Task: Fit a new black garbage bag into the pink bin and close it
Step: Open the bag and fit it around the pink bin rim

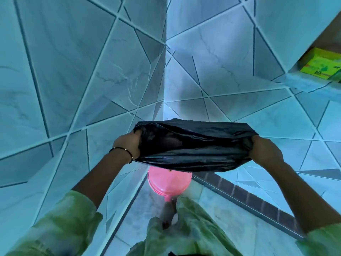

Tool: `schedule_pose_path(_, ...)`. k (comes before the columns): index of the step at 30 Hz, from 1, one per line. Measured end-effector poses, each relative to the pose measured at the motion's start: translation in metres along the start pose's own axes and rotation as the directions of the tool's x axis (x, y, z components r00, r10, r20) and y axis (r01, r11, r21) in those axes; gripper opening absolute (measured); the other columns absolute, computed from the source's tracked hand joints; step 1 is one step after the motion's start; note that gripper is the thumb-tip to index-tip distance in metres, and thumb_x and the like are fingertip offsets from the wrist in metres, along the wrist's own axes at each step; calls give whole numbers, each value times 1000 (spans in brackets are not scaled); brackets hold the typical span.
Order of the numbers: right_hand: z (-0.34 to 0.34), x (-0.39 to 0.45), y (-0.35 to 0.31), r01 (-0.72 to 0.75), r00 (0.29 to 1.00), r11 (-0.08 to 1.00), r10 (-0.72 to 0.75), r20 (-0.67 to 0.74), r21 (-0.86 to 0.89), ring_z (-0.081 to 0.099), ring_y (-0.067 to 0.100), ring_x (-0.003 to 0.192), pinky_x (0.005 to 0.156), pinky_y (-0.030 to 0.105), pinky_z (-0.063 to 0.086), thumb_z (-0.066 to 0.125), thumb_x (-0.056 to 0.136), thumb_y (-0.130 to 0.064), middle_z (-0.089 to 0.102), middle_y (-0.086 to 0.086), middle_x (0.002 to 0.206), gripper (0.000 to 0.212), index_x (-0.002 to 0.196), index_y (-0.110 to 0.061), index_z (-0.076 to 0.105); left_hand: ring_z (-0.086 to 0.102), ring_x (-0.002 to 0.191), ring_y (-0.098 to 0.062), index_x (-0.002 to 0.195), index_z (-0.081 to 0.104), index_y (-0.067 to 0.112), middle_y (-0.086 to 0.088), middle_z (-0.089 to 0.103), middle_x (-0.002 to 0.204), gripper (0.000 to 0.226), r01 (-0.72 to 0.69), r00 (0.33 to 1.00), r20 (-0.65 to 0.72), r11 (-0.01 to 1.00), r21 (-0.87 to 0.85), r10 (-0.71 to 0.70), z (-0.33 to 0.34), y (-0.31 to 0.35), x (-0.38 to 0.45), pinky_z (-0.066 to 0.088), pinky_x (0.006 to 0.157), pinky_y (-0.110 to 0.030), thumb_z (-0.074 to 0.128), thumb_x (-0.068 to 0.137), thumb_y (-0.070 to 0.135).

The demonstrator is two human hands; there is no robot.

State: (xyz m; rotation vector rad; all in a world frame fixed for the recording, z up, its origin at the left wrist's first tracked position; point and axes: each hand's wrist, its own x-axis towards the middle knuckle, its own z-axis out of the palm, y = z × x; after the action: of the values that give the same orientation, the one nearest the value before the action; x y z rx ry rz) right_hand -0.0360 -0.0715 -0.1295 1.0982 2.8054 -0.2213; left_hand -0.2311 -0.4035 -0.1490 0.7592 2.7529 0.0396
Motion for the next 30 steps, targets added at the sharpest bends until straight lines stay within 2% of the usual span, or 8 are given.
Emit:
schedule_pose_path(2,-1,1,-4,14,1000,1000,-14,5,0,52,31,72,65,33,43,52,74,-6,60,12,81,14,86,-11,49,60,100,-39,132,34,16,-14,56,121,57,1,1000,-4,1000,-22,-1,1,-7,1,49,76,-39,57,80,17)
schedule_pose_path(6,-4,10,-16,27,1000,999,-27,-6,-19,54,32,71,64,34,46,53,75,-8,60,12,80,22,97,-10,54,60,98,-39,132,34,17,-14,56,120,58,-10,1000,3,999,-53,11,1,-25,6,50,76,-40,58,79,18)
schedule_pose_path(11,-4,22,-35,57,998,997,-56,13,-52,53,31,68,63,33,45,52,76,-5,59,12,80,23,99,-8,53,59,102,-37,135,30,17,-13,54,123,63,-5,998,57,999,-32,7,0,-44,7,50,80,-40,59,79,21)
schedule_pose_path(14,1,26,-42,82,996,994,-79,44,-72,53,30,68,64,34,47,51,77,-5,60,11,79,19,96,-8,52,59,103,-36,138,27,18,-12,52,127,67,-1,998,69,1000,-30,3,6,-49,3,51,81,-40,59,79,23)
schedule_pose_path(17,8,29,-44,105,992,990,-97,84,-93,57,31,72,68,38,52,52,77,-7,66,14,90,15,90,-12,47,59,103,-35,138,25,18,-12,50,130,67,11,995,102,999,-52,-6,18,-51,-3,51,81,-40,59,80,24)
schedule_pose_path(21,20,26,-47,118,985,982,-96,144,-149,62,34,88,67,34,47,54,76,-8,65,13,98,27,103,-9,52,58,106,-35,140,23,17,-12,46,135,68,47,990,138,997,-61,-38,31,-49,-12,49,82,-38,58,82,23)
schedule_pose_path(25,28,27,-49,143,976,976,-111,188,-165,63,31,84,67,35,50,54,77,-10,65,11,95,29,106,-10,50,58,106,-34,141,22,17,-12,46,135,70,86,984,164,993,-81,-72,42,-46,-18,51,82,-39,59,82,25)
schedule_pose_path(30,35,27,-42,138,973,978,-104,206,-154,62,32,87,64,32,44,54,76,-8,65,13,97,31,107,-8,49,57,107,-35,142,22,17,-12,45,135,71,83,980,186,995,-53,-71,50,-38,-15,50,83,-39,59,82,25)
